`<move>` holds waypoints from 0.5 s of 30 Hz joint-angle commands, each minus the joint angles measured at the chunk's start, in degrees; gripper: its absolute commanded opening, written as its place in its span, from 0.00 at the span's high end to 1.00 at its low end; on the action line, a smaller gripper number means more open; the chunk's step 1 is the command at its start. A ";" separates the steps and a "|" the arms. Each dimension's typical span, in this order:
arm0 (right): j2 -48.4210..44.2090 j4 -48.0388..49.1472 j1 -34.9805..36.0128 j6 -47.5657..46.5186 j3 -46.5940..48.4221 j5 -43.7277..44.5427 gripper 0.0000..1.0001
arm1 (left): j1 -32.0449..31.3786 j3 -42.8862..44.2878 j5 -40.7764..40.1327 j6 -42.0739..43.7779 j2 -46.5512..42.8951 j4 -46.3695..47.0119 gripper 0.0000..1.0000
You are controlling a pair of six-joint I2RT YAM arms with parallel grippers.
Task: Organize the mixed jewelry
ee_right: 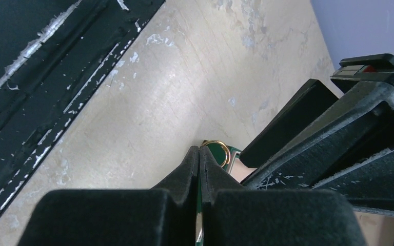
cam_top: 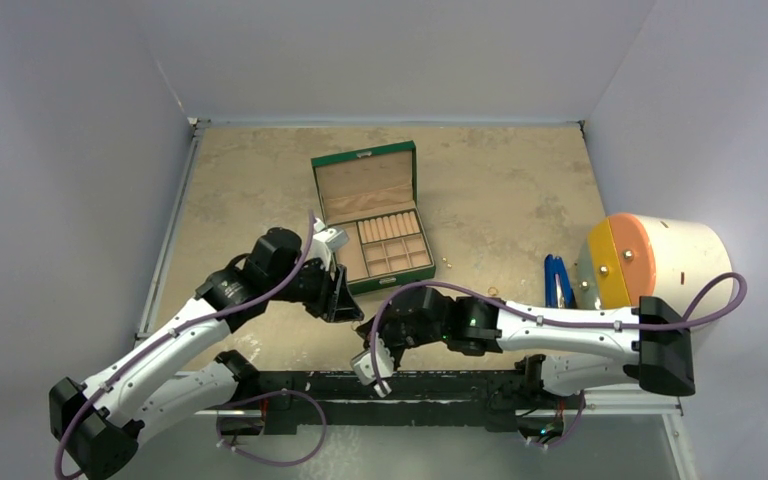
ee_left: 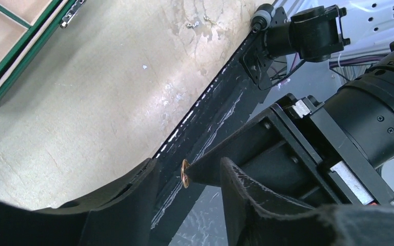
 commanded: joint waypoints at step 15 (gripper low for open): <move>-1.03 3.07 1.84 -3.23 1.16 6.21 1.00 | -0.10 -0.78 4.12 -0.25 1.68 3.71 0.69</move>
